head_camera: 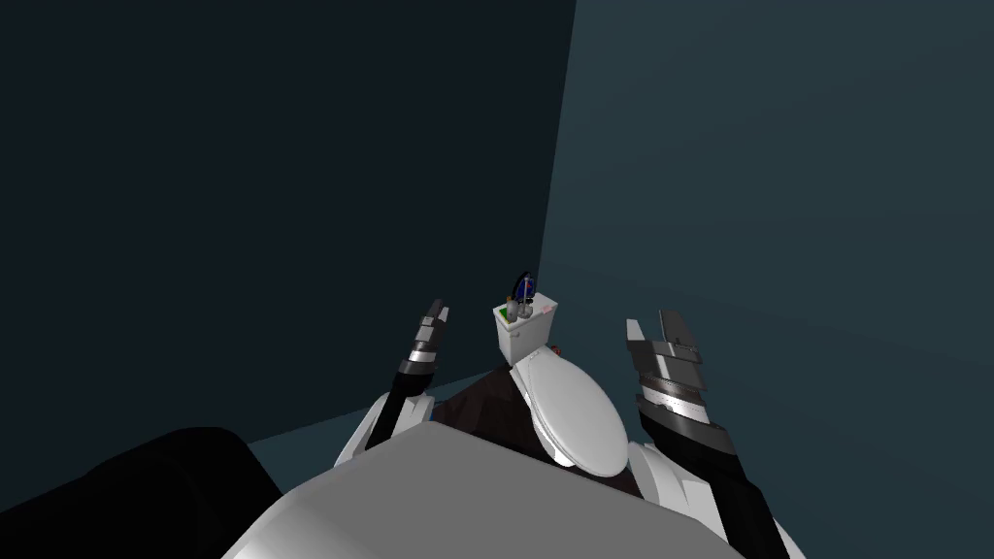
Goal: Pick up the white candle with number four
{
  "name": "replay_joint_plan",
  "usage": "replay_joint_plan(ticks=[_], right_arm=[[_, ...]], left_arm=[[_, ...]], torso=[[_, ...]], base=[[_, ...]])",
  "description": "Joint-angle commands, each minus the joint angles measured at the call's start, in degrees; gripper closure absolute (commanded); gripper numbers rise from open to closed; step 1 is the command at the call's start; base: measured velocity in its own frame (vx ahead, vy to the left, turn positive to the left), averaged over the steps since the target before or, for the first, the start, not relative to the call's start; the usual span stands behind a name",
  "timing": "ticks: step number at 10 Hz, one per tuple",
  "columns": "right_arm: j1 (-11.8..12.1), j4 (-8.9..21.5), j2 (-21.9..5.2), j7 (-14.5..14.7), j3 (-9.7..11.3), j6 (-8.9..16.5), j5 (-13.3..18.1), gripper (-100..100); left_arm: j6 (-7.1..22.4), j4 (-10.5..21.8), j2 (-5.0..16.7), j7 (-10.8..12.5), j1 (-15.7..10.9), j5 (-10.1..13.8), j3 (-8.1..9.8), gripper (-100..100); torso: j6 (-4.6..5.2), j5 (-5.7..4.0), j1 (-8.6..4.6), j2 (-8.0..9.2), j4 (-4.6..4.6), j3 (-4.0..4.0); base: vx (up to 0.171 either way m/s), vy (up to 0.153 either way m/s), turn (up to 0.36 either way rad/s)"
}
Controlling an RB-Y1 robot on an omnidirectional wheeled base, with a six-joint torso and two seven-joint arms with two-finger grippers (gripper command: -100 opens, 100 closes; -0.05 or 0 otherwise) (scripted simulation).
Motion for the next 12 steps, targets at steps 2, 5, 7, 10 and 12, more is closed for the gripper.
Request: replay_joint_plan(ticks=[2, 5, 7, 10, 12], right_arm=[[0.0, 0.0, 0.0, 0.0, 0.0, 0.0, 0.0, 0], [0.0, 0.0, 0.0, 0.0, 0.0, 0.0, 0.0, 0], [0.0, 0.0, 0.0, 0.0, 0.0, 0.0, 0.0, 0], [0.0, 0.0, 0.0, 0.0, 0.0, 0.0, 0.0, 0], [0.0, 0.0, 0.0, 0.0, 0.0, 0.0, 0.0, 0]], left_arm=[[3.4, -1.6, 2.5, -0.7, 1.0, 2.3, 1.57, -100], [8.6, -4.0, 4.1, -1.9, 2.8, 6.1, 4.17, -100], [11.6, -4.8, 4.4, -2.3, 3.5, 7.7, 5.26, -100], [16.8, -6.4, 5.0, -3.4, 5.2, 11.4, 7.73, -100], [19.7, -7.2, 5.2, -4.0, 6.2, 13.4, 9.1, -100]], torso=[[0.01, -0.01, -0.02, -0.03, 0.0, -0.01], [0.01, -0.01, -0.06, -0.1, -0.02, -0.06], [-0.01, -0.01, -0.04, -0.05, -0.01, -0.03], [-0.01, -0.01, -0.04, -0.04, -0.01, -0.03], [-0.01, -0.01, -0.05, -0.03, -0.01, -0.02]], base=[[0.021, -0.013, -0.118], [0.027, -0.018, -0.135], [0.013, -0.013, -0.089], [0.014, -0.016, -0.123], [0.011, -0.014, -0.109]])
